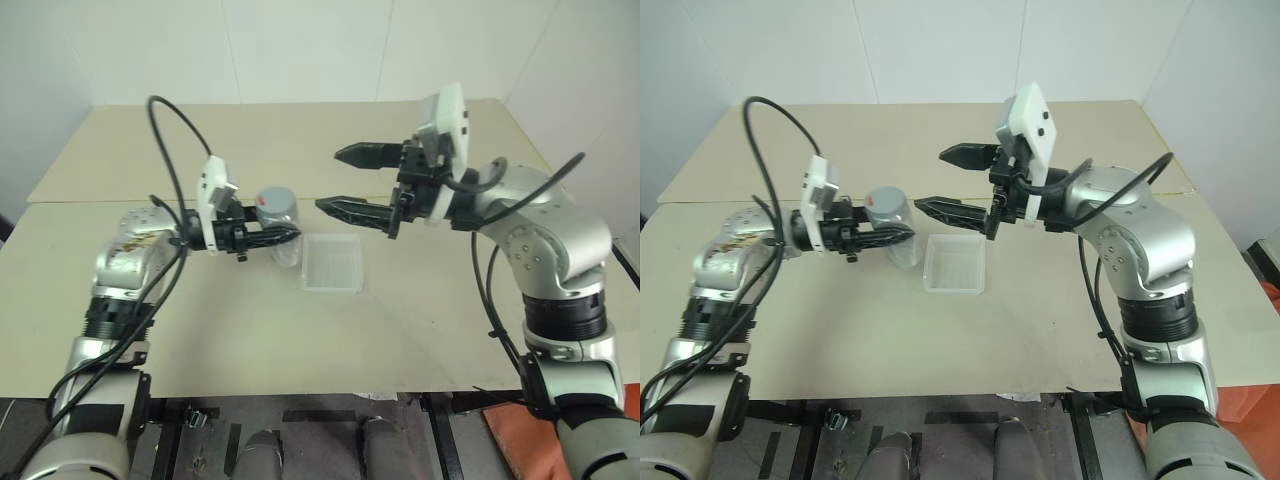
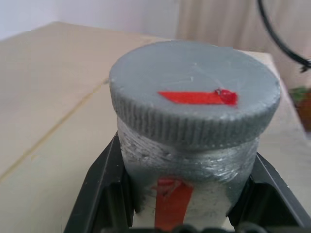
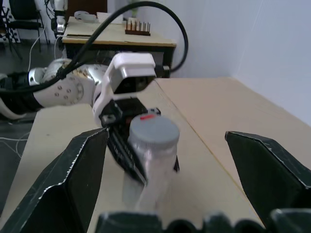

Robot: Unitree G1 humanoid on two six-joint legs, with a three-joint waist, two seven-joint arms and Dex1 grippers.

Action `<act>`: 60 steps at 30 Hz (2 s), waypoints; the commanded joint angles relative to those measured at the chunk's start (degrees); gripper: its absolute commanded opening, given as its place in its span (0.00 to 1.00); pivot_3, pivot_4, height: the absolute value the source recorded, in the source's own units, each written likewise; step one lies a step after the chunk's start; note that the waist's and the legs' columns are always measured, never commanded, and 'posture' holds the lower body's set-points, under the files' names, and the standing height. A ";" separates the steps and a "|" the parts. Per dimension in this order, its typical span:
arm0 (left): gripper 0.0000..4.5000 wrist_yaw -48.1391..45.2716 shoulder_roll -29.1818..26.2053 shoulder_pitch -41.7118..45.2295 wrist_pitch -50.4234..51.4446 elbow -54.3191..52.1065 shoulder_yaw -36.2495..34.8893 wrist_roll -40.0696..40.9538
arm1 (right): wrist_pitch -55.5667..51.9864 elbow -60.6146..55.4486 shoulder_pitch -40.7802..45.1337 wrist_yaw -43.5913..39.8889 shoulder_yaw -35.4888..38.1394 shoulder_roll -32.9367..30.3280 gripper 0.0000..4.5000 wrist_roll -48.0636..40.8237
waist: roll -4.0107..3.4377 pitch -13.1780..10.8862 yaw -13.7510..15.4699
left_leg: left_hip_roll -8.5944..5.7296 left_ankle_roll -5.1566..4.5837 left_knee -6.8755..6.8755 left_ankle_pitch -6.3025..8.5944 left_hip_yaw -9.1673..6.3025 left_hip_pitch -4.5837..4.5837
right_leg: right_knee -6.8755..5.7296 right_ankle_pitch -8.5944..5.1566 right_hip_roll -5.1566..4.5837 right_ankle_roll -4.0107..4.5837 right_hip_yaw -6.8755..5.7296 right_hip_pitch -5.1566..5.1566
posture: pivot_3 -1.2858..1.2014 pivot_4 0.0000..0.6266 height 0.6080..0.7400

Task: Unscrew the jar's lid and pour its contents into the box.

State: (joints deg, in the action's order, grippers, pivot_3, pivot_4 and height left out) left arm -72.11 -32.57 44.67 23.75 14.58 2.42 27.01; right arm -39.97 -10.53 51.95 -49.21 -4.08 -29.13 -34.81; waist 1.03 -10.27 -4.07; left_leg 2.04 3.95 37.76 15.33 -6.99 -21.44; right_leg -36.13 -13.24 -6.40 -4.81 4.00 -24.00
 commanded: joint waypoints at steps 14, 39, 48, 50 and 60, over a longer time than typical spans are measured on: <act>0.43 -5.30 5.53 6.54 -7.05 2.79 2.05 -2.03 | -1.31 0.83 2.41 0.40 -3.51 2.18 1.00 3.97 | 0.00 0.00 -0.25 | -0.01 0.10 0.00 -0.07 -0.03 -0.07 | -0.07 0.00 0.00 0.01 0.02 -0.12 | 0.52 0.24 1.00; 0.43 -15.96 3.43 9.12 -2.22 -2.30 2.55 3.56 | 15.68 24.52 10.68 -34.77 -5.90 5.24 0.62 3.44 | -0.02 -0.01 -1.16 | -0.01 0.10 0.00 -0.07 -0.05 -0.08 | -0.05 0.00 0.00 0.00 0.02 -0.11 | 0.52 0.24 1.00; 0.43 -15.46 2.85 7.95 0.02 -4.76 1.73 3.75 | 29.41 41.25 16.05 -37.23 -6.09 10.77 0.82 11.36 | -0.06 -0.04 -2.81 | -0.01 0.29 -0.01 -0.17 -0.10 0.00 | -0.27 0.00 0.03 0.00 0.02 -0.11 | 0.52 0.24 1.00; 0.43 -15.14 2.59 7.50 -0.21 -4.23 1.54 3.25 | 29.25 40.71 15.76 -35.80 -4.98 10.09 0.96 11.71 | -0.06 -0.04 -2.75 | -0.01 0.35 0.00 -0.21 -0.13 -0.03 | -0.31 0.00 0.03 0.00 0.01 -0.11 | 0.52 0.24 1.00; 0.43 -11.01 3.54 8.73 -6.33 6.90 1.38 -2.11 | 9.11 7.84 3.32 -15.68 2.85 2.29 0.99 5.54 | -0.08 -0.05 -1.98 | -0.04 0.59 0.00 -0.34 -0.17 -0.10 | -0.40 -0.01 0.02 0.00 0.00 -0.17 | 0.52 0.24 1.00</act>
State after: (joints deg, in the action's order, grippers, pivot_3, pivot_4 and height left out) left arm -83.61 -29.64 51.42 19.59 20.45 4.59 25.64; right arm -25.12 7.14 55.02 -69.95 -3.95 -26.76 -25.38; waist 0.94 -10.32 -6.05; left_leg 2.00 4.54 37.76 14.99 -7.15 -21.53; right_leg -36.54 -13.25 -6.37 -4.81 4.00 -24.20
